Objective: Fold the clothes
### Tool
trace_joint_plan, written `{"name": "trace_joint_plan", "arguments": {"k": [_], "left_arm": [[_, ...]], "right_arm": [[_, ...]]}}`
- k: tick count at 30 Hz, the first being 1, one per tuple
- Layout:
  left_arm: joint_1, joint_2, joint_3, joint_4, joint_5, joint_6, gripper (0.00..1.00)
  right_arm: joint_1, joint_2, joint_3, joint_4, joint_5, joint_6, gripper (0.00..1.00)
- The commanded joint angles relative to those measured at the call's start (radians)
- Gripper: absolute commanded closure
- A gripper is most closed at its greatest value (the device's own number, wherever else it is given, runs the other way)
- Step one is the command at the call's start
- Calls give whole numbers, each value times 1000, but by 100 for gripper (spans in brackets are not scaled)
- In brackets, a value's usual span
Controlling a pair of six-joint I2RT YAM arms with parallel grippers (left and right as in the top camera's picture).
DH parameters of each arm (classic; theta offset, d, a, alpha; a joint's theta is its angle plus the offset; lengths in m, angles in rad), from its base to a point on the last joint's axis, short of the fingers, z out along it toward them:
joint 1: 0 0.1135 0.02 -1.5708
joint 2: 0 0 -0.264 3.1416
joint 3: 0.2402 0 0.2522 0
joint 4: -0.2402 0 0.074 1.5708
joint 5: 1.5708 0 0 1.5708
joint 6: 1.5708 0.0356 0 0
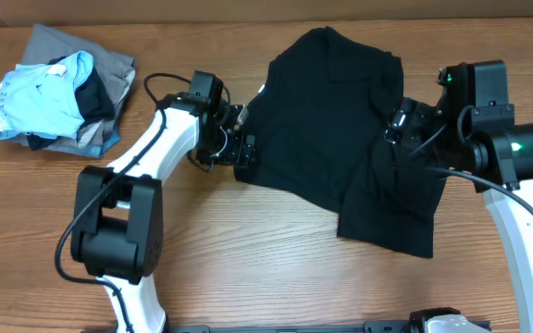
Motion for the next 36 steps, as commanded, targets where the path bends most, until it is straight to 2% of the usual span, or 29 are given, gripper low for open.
{"name": "trace_joint_plan", "arguments": {"k": [1,8,10,11,14,15,18,21,24,29,36], "left_arm": [[-15,40,-1,19,-53,-51,25],[-66,111,-2,26,-212,-84,35],[-77,141,-2,23,-245,-84,41],[-79,153,-2,21,-248,-84,51],[-74,174,-2,-8,-265,-85,92],[-67,174,-2,-28,-289,-105,96],[-31,163,0,-100,-409,-196,96],[34,140,0,-174,-486,-241,96],[114,116,0,-213,-498,-243,96],[264,104,0,-259,-512,-274,96],[333,104,0,-283,-512,-255,96]], "right_arm": [[-3,7,5,1,-3,8,14],[-3,54,1,-6,-1,21,14],[-3,72,1,-11,-1,27,14],[-3,82,0,-13,0,26,15],[-4,111,0,-15,12,27,14],[-4,127,0,-18,20,26,14],[-4,173,0,-23,34,26,15],[-4,239,0,-21,34,26,21],[-4,313,0,-5,36,21,27],[-3,439,0,49,56,-18,27],[-4,542,0,75,55,-61,29]]}}
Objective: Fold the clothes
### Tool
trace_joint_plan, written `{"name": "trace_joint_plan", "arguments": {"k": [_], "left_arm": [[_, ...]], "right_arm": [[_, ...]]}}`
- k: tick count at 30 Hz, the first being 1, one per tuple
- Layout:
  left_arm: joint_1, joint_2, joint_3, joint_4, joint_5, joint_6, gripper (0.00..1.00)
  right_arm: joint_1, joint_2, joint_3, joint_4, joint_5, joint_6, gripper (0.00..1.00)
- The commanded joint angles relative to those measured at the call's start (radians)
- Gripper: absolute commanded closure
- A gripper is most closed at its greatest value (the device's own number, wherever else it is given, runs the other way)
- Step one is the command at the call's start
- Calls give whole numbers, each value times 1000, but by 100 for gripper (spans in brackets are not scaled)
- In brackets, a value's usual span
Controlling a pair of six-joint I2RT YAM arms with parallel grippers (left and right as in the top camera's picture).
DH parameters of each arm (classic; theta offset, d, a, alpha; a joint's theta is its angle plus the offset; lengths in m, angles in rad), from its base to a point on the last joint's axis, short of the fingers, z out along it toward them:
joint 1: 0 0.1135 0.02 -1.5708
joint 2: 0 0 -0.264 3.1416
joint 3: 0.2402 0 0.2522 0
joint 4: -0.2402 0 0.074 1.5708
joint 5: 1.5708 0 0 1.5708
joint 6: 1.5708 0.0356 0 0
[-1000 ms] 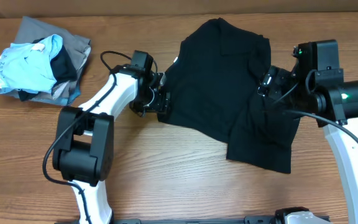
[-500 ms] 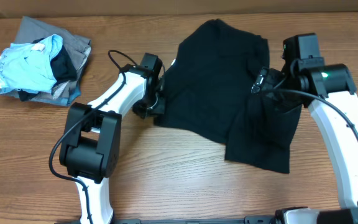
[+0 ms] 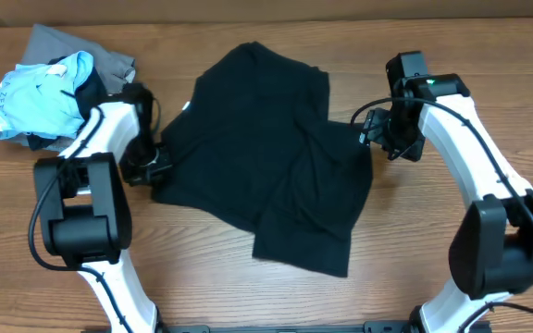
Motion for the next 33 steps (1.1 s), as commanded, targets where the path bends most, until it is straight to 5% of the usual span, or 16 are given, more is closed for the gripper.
{"name": "trace_joint_plan", "arguments": {"k": [1,5,14,24,30,33], "left_arm": [[13,20,-32,-4,-64,-10,96],[13,20,-32,-8,-53,-2,96],[12,5,-20,-3,92,61,93],[12,-80,-20,0,127,89,86],[12,-103,-20,-15,127,89,83],[12,-103,-20,-20,127,88,83]], "right_arm": [[-4,48,0,30,2,-47,32],[-4,98,-1,120,-133,-173,36],[-4,218,0,311,-154,-181,37],[-4,262,-1,362,-101,-182,50],[-5,262,1,401,-77,-181,96],[-25,252,34,370,8,-170,96]]}}
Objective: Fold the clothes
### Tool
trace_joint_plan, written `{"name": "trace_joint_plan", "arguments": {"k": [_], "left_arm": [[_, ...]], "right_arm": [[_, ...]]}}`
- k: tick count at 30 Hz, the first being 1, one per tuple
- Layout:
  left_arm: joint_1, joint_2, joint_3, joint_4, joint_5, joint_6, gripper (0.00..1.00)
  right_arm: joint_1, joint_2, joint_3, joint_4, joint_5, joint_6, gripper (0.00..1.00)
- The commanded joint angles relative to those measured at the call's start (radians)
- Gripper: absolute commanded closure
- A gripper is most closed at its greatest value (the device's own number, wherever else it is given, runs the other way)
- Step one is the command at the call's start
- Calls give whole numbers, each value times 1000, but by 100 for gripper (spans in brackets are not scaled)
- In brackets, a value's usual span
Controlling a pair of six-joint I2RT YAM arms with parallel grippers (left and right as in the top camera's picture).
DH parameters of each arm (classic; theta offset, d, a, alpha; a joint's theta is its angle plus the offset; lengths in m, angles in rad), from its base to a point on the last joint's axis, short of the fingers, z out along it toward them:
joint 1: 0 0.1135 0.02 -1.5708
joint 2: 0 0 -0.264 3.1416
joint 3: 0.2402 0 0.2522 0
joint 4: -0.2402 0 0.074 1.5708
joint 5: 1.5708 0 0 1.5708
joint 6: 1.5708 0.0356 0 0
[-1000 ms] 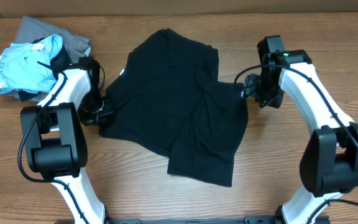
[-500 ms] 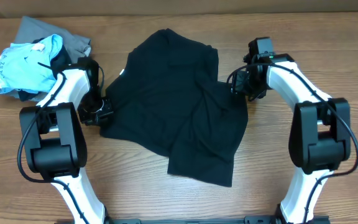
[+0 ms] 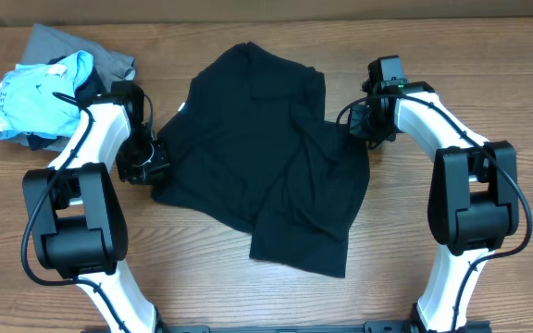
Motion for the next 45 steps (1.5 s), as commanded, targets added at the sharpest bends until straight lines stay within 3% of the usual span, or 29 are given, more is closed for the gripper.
{"name": "trace_joint_plan", "arguments": {"k": [1,9,10,11,12,16,24,34,39,45], "left_arm": [[-1,-29,-4,-7,18,12,83],[-1,-29,-4,-20,18,12,82],[-1,-29,-4,-22,18,12,81],[-1,-29,-4,-24,18,12,80],[-1,-29,-4,-26,18,12,78],[-1,-29,-4,-37,18,13,67],[-1,-29,-4,-36,18,12,60],[-1,-29,-4,-41,18,13,60],[-1,-29,-4,-48,18,13,59],[-1,-29,-4,-49,18,13,59]], "right_arm": [[-35,-10,59,-45,154,28,96],[-210,-102,362,-136,435,49,96],[-233,-105,394,-137,453,49,90],[-263,-105,433,-137,463,48,37],[-282,-105,454,-138,462,48,16],[-362,-106,534,-211,423,76,5],[-439,-107,563,-479,-8,101,0],[-438,-107,420,-665,-52,135,6],[-439,-107,170,-611,-57,126,8],[-439,-107,-89,-485,-140,63,21]]}}
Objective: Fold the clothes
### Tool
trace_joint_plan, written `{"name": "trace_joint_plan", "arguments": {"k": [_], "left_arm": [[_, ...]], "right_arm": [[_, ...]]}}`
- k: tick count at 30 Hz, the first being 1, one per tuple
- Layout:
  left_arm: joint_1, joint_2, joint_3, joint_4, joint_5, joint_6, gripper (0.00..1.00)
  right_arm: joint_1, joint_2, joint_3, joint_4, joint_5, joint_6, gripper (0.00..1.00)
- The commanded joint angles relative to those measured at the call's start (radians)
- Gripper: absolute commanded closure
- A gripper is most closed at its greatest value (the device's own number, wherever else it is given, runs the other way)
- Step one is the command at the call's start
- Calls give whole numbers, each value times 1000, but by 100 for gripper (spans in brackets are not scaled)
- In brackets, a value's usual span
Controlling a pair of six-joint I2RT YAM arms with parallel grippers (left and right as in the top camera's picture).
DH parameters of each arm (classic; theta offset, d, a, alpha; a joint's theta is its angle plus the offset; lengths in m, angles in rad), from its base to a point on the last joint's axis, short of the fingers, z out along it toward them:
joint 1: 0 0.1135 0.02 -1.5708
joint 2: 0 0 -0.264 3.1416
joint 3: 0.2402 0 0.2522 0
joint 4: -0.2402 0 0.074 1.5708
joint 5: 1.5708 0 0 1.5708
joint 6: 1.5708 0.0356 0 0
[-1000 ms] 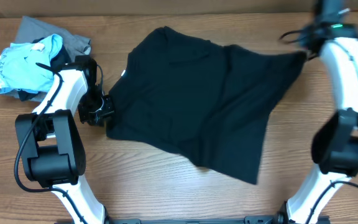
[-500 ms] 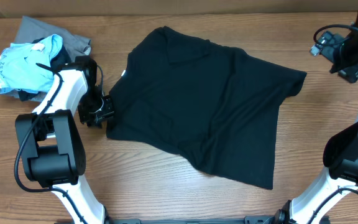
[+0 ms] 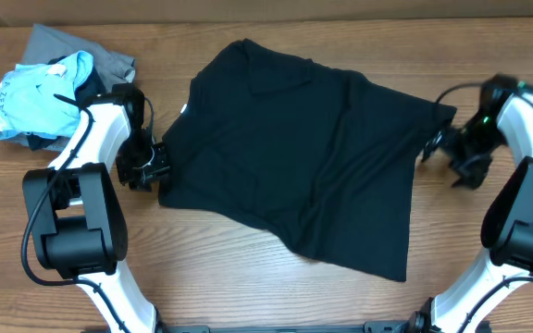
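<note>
A black garment (image 3: 294, 157) lies spread over the middle of the table, its lower right corner reaching toward the front. My left gripper (image 3: 158, 173) sits at the garment's left edge and looks shut on the cloth there. My right gripper (image 3: 436, 148) is at the garment's right edge, slightly blurred, and appears shut on the cloth below its right corner. The fingertips of both grippers are partly hidden by the dark fabric.
A pile of other clothes (image 3: 49, 92), light blue, grey and black, lies at the back left corner. The bare wooden table (image 3: 248, 287) shows in front of the garment. Both arms bend in from the table's front edge.
My right gripper has moved from the garment's middle right to far out on the right. The part of the garment that lay folded over is now spread rightward. The left gripper barely moved.
First the garment lay right of centre with a gripper at each side. Then it lay further left, bunched narrow, with its right part doubled over. It stayed so with the right gripper at its upper right. Now it is opened wide between both grippers.
</note>
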Motion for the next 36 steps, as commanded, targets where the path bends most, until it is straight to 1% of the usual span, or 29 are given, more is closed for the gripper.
{"name": "trace_joint_plan", "arguments": {"k": [1,7,8,10,11,14,15,16,20,22,23,24,25,26,27,30,33,34,36], "left_arm": [[-1,-28,-2,-3,7,9,59],[-1,-28,-2,-6,8,9,59],[-1,-28,-2,-6,8,9,58],[-1,-28,-2,-5,8,9,58],[-1,-28,-2,-6,8,8,58],[-1,-28,-2,-5,7,9,57],[-1,-28,-2,-5,7,9,57],[-1,-28,-2,-5,7,9,57],[-1,-28,-2,-6,7,9,57],[-1,-28,-2,-6,7,9,56],[-1,-28,-2,-6,7,9,55],[-1,-28,-2,-6,7,9,55],[-1,-28,-2,-6,7,9,55],[-1,-28,-2,-6,7,9,55],[-1,-28,-2,-6,7,8,55],[-1,-28,-2,-6,8,8,54],[-2,-28,-2,-5,31,9,54],[-2,-28,-2,-1,57,11,54],[-8,-28,-2,19,159,55,54]], "right_arm": [[-1,-14,-113,52,-97,-41,23],[24,-14,-294,173,-145,-58,36],[35,-14,-348,213,-177,-58,45],[47,-14,-390,250,-196,-58,64],[50,-14,-393,253,-195,-59,68],[52,-27,-389,252,-210,-81,94],[51,-35,-388,253,-209,-81,96],[38,-51,-375,250,-180,-73,96],[-48,-104,-263,173,53,74,96],[-129,-134,-141,103,175,135,96],[-182,-141,-62,56,192,134,96],[-209,-141,-21,24,192,134,96],[-227,-141,2,1,191,134,92],[-246,-141,25,-26,192,134,54],[-265,-141,44,-50,192,134,44],[-301,-141,70,-77,179,130,32],[-307,-141,71,-78,84,77,29],[-303,-141,71,-73,53,56,28],[-290,-142,71,-54,-20,3,27]]}}
